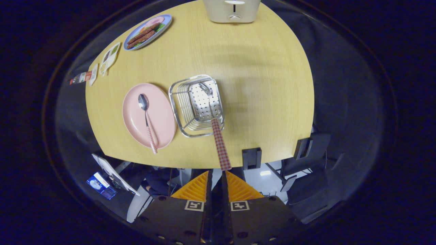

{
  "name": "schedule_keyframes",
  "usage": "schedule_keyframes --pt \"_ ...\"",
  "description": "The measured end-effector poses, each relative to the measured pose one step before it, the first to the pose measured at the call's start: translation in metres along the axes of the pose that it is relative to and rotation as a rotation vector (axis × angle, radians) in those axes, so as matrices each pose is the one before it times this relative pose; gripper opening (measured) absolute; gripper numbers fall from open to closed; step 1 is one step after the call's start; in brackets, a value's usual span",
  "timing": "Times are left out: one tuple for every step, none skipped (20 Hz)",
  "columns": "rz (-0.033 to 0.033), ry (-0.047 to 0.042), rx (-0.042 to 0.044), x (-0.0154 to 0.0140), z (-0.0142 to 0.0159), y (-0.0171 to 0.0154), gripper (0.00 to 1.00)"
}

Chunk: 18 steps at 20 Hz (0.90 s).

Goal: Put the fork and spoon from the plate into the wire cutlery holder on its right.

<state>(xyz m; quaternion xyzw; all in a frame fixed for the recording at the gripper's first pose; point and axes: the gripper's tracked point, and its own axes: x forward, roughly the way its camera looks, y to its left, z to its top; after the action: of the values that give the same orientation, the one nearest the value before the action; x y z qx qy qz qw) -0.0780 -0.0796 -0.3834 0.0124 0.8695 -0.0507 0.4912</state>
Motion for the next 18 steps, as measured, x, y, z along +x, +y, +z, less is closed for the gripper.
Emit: schedule_keyframes --pt "0.02416 0.00362 0.00492 -0.0014 -0.00224 0.00355 0.13" --pt "0.01803 0.00195 0.00154 0.00032 -0.00304 0.00301 0.15" --pt "0.00637 0.00128 -0.00062 0.00251 -0.00426 0.00053 0.23" --pt "-0.00617 -0.00656 -0.0048 -0.00369 -0.00163 -0.00201 0.5" --pt "-0.01185 -0.01899 -0.00213 -0.00179 0.00031 -0.00282 0.58" --pt "-0.01483 -0.0229 0.00304 -0.00453 0.00066 -0.00339 0.65" --pt "-0.02227 -0.03244 0.00169 -0.00577 0.00129 -0.00334 0.73" --pt "-0.0256 -0.04498 -0.00579 -0.00956 0.00249 -0.00392 0.78" --pt "-0.02348 -0.0534 -0.01291 -0.00993 0.00401 -0.0002 0.81" --pt "-0.01975 -0.05888 -0.02217 -0.01095 0.00343 0.00081 0.86" --pt "-0.01527 -0.05392 -0.02849 -0.01118 0.00385 0.00615 0.88" --pt "-0.00617 -0.04905 -0.02615 -0.0109 0.00155 0.01144 0.93" --pt "0.01085 -0.03709 -0.02396 -0.00674 0.00132 0.01691 0.96" --pt "0.01767 -0.02137 -0.02066 -0.00409 -0.00223 0.02016 0.98" --pt "0.02665 -0.00931 -0.01171 0.00087 -0.00368 0.02119 0.97" --pt "0.03818 0.00833 -0.00498 0.00632 -0.00807 0.02525 0.98" --pt "0.03078 0.02768 -0.00851 0.011 -0.0117 0.02178 0.98" --pt "0.02825 0.03865 -0.01372 0.01471 -0.01326 0.01805 0.97"
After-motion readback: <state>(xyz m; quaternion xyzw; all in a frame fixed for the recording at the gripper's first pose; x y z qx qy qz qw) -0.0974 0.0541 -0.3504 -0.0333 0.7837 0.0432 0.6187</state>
